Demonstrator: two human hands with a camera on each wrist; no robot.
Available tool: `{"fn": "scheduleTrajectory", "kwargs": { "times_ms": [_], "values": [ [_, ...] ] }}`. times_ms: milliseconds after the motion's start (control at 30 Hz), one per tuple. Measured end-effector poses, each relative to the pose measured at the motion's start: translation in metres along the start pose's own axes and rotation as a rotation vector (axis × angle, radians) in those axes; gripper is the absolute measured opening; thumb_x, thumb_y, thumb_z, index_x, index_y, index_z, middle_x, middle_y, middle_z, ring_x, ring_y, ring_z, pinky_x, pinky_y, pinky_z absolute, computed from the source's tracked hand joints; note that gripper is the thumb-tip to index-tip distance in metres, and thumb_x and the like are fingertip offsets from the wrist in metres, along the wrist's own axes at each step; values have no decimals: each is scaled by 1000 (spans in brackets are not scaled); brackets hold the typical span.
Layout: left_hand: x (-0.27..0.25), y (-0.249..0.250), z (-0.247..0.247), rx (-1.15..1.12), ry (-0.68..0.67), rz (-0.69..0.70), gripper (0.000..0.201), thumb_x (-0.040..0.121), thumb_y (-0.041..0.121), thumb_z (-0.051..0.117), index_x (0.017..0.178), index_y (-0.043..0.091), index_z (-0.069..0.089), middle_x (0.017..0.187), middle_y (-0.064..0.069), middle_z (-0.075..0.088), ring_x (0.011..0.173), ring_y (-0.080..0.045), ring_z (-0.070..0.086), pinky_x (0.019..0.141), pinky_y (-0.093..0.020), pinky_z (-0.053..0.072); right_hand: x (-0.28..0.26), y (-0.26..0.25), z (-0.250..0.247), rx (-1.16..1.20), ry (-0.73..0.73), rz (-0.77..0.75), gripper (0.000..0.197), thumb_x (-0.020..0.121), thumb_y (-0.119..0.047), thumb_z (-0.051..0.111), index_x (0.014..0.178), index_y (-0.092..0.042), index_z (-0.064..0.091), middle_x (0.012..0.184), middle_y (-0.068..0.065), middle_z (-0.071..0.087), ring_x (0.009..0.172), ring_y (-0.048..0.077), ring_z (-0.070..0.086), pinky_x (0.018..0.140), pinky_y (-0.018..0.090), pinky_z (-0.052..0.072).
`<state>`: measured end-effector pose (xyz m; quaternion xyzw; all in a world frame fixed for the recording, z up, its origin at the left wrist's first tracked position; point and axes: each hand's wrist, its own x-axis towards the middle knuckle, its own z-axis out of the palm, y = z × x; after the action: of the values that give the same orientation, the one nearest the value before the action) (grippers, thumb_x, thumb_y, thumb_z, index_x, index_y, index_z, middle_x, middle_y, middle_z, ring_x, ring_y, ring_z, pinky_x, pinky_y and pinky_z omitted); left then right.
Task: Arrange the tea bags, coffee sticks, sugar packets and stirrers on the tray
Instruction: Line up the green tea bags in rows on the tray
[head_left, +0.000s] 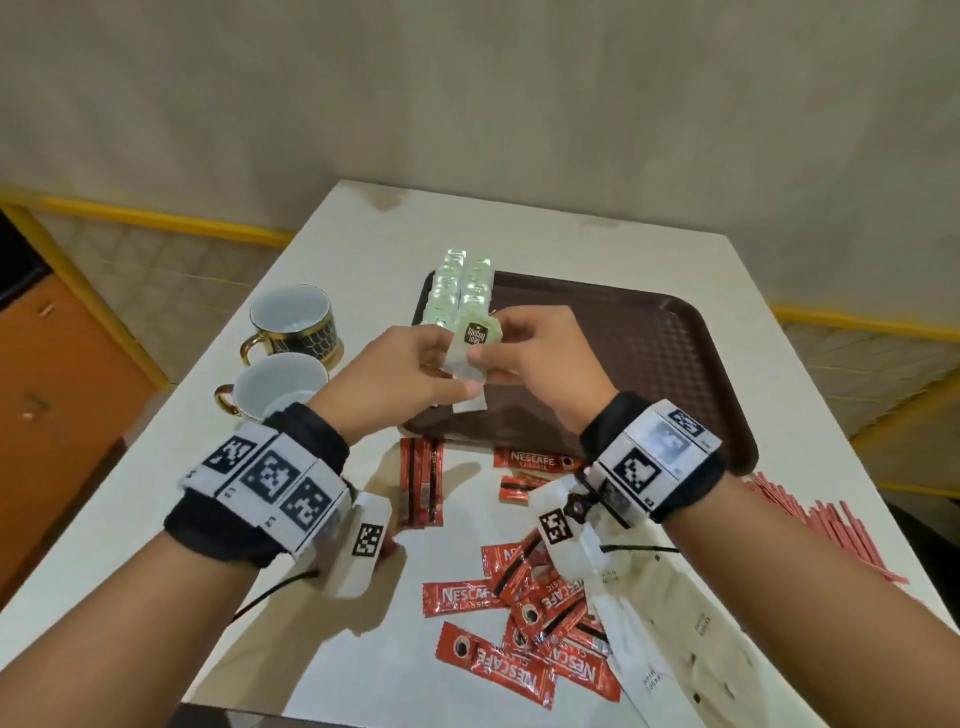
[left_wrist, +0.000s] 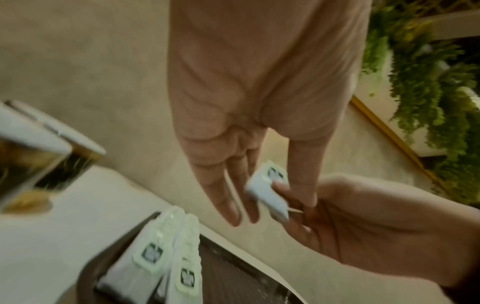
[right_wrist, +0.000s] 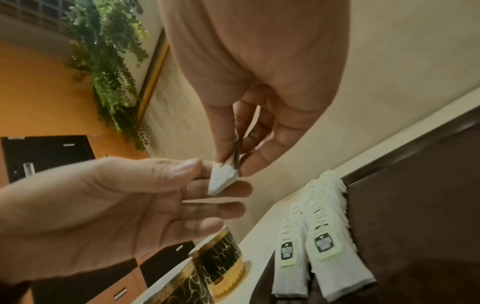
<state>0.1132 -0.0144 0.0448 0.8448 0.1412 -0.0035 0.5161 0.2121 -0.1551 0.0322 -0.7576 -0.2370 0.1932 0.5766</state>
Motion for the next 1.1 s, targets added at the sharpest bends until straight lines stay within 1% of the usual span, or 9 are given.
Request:
{"fn": "scheduleTrajectory", "kwargs": {
  "times_ms": [100, 200, 300, 433, 633, 700, 833, 967, 1100],
  "values": [
    [6, -7, 3, -68, 93, 2, 27, 79, 18, 77, 105, 14, 70, 94, -2, 75, 90, -20, 71, 88, -44, 56, 13, -7, 3, -56, -73, -1, 16, 79, -6, 77, 94, -3, 73, 93, 17, 73, 75, 21, 68, 67, 31, 57],
    [16, -20, 4, 35, 199, -29, 17, 79, 14, 76, 96, 14, 70, 82, 4, 74, 82, -12, 70, 77, -27, 54, 28, -8, -4, -49, -151, 81, 20, 80, -2, 75, 98, 6, 69, 93, 27, 68, 69, 15, 65, 64, 24, 58],
    [21, -32, 5, 196, 280, -77, 15, 85, 6, 67, 93, 18, 67, 77, 4, 69, 76, -7, 64, 66, -13, 45, 47, 3, -13, -145, -193, 156, 27, 83, 1, 71, 100, 19, 60, 87, 26, 64, 63, 12, 68, 60, 19, 57],
    [25, -47, 5, 280, 361, -155, 29, 87, -4, 53, 104, 15, 67, 89, 1, 68, 85, -15, 63, 76, -24, 47, 64, 19, -5, -374, -306, 243, 9, 83, 5, 70, 85, 10, 63, 82, 18, 66, 77, 23, 73, 68, 26, 61],
    [19, -57, 15, 320, 367, -188, 38, 86, -7, 50, 111, 17, 65, 97, 0, 68, 92, -17, 62, 80, -25, 48, 84, 22, 32, -518, -459, 228, 14, 80, 8, 72, 83, -1, 61, 76, 10, 63, 58, 17, 67, 53, 20, 58],
    [17, -58, 16, 352, 381, -185, 37, 87, -6, 51, 112, 17, 65, 99, 0, 69, 93, -16, 62, 80, -25, 48, 89, 21, 43, -572, -455, 183, 16, 77, 8, 74, 85, 0, 62, 78, 12, 63, 62, 23, 70, 60, 30, 61],
    [15, -55, 19, 450, 350, -149, 28, 90, 3, 55, 112, 19, 65, 105, 0, 69, 97, -16, 62, 83, -25, 49, 93, 22, 55, -713, -443, 92, 37, 69, 0, 82, 64, -11, 48, 76, 18, 67, 77, 32, 73, 72, 50, 60],
    [24, -57, 27, 514, 275, -96, 8, 91, 27, 60, 98, 24, 65, 97, 5, 68, 97, -15, 60, 86, -32, 52, 92, 17, 40, -728, -379, 58, 29, 69, -11, 86, 73, -6, 57, 82, 18, 71, 74, 29, 73, 72, 45, 60],
    [39, -63, 32, 673, 232, -114, 21, 88, 39, 62, 99, 21, 60, 98, 0, 64, 99, -21, 52, 82, -32, 48, 82, 17, 14, -855, -329, -24, 19, 76, -9, 77, 81, -5, 60, 84, 11, 66, 76, 27, 67, 68, 35, 57]
  ]
}}
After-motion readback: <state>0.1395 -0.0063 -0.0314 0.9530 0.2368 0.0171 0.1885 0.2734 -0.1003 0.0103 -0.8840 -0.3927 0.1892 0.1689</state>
